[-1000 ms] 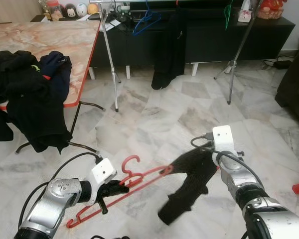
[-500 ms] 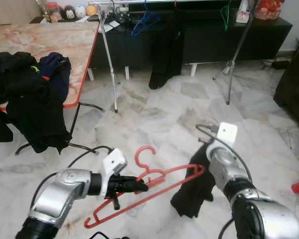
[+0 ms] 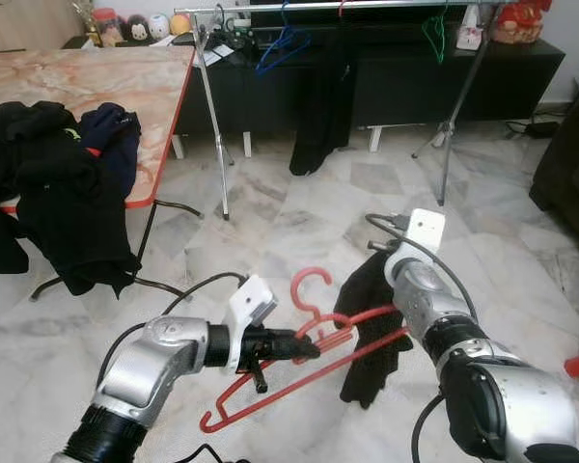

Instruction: Hang hanger

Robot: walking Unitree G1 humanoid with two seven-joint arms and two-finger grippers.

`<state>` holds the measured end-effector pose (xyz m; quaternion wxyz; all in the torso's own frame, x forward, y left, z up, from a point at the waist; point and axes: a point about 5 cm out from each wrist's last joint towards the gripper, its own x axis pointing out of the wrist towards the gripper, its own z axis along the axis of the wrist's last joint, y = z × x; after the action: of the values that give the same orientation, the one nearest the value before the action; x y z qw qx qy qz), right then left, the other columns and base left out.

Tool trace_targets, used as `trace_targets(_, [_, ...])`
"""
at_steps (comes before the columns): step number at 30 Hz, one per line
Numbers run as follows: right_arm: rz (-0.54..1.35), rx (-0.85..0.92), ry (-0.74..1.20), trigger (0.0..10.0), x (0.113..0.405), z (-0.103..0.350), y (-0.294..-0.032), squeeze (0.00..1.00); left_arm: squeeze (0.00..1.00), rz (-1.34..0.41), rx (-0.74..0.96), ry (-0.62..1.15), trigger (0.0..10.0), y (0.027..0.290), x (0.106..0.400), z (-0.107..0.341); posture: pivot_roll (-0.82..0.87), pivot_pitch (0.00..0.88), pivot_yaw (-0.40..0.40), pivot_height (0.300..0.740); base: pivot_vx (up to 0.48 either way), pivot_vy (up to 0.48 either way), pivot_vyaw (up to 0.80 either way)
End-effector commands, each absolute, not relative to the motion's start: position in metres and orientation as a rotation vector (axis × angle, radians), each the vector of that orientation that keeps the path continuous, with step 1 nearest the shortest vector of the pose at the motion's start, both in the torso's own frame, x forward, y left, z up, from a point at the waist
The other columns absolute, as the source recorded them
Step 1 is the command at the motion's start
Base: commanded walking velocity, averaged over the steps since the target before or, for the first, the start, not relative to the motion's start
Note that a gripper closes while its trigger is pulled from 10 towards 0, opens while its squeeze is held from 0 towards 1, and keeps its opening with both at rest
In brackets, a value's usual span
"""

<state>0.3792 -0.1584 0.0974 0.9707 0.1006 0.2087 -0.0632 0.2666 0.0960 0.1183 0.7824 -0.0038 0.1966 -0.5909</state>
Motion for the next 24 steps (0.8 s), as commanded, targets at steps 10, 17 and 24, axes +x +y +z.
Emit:
trace_targets(10, [0.063,0.154,0.371,10.0,0.392,0.122,-0.137,0.00,0.00,-1.166,-0.010,0.432,10.0,0.086,0.285,0.110,-0.05,0.030,-0.003,0.740,0.000,0.000,0.00])
trace_targets(17, [0.075,0.132,0.358,10.0,0.393,0.126,-0.138,0.00,0.00,-0.935,0.016,0.426,10.0,0.096,0.308,0.100,-0.05,0.037,-0.005,0.740,0.000,0.000,0.00])
trace_targets(24, [0.062,0.127,0.371,10.0,0.390,0.120,-0.141,0.00,0.00,-0.761,0.043,0.414,10.0,0.108,0.322,0.096,-0.05,0.041,-0.006,0.740,0.000,0.000,0.00])
